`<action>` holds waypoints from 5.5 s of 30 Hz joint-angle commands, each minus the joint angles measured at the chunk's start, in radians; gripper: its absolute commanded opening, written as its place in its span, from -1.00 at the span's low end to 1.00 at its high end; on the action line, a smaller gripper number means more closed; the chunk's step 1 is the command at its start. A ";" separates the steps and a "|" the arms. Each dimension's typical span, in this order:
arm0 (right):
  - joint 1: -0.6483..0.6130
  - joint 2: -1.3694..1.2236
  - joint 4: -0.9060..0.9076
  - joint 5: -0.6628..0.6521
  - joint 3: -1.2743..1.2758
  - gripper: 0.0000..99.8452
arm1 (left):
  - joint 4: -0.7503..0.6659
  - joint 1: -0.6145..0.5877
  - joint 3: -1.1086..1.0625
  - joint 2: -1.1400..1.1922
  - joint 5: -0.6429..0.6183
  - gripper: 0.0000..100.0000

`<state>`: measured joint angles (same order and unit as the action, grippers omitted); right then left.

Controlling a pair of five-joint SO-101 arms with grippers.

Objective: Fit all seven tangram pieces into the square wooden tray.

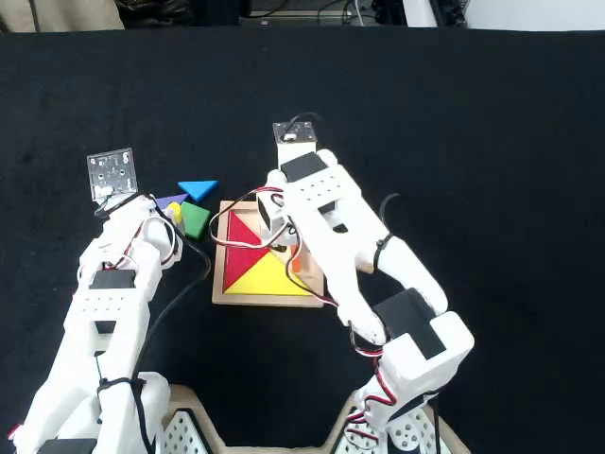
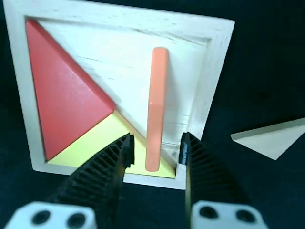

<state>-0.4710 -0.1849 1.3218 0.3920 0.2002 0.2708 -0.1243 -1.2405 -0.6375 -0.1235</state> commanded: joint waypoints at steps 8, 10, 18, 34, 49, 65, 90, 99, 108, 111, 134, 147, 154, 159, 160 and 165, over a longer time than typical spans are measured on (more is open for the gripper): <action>-0.015 0.223 0.012 -0.072 -0.062 -0.90 | -0.018 0.016 0.010 -0.003 -0.003 -0.70; -0.020 0.226 0.011 -0.072 -0.062 -0.92 | -0.018 0.016 0.010 -0.003 -0.002 -0.70; -0.052 0.051 -0.040 -0.193 -0.079 -0.95 | -0.018 0.027 0.010 -0.003 0.002 -0.70; 0.091 -0.048 -0.015 -0.213 -0.077 -0.98 | -0.018 0.041 0.007 -0.003 0.003 -0.70; 0.103 0.159 -0.221 -0.336 0.035 -0.98 | -0.018 0.038 0.007 -0.003 0.005 -0.70; 0.106 -0.019 -0.344 -0.460 0.156 -0.98 | -0.017 0.036 0.005 -0.003 0.003 -0.70; 0.196 0.265 -0.230 -0.462 0.285 -0.98 | -0.020 0.042 0.007 -0.003 -0.003 -0.70; 0.155 0.265 -0.468 -0.460 0.305 -0.98 | -0.020 0.042 0.005 -0.003 -0.003 -0.70; 0.002 0.173 -0.477 -0.462 0.288 -0.98 | -0.020 0.042 0.005 -0.003 -0.003 -0.70; 0.018 0.122 -0.471 -0.462 0.263 -0.98 | -0.020 0.042 0.005 -0.003 -0.003 -0.70; 0.091 0.206 -0.282 -0.574 0.306 -0.98 | -0.018 0.042 0.007 -0.003 -0.003 -0.70; 0.276 0.375 -0.697 -0.565 0.561 -0.98 | 0.606 -0.130 0.648 0.183 0.483 -0.69; 0.276 0.297 -0.657 -0.565 0.506 -0.98 | 0.987 -0.099 1.170 0.666 0.798 -0.49; 0.278 0.259 -0.655 -0.566 0.489 -0.98 | 1.031 -0.107 1.475 0.977 0.997 -0.45; 0.278 0.254 -0.655 -0.569 0.484 -0.98 | 1.057 -0.102 1.520 1.030 1.042 -0.45; 0.278 0.249 -0.658 -0.572 0.483 -0.98 | 1.138 -0.093 1.687 1.217 1.212 -0.46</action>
<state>-0.2133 0.0606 0.6621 -0.1757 0.7480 1.3725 -0.2348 0.2785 0.4810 0.9674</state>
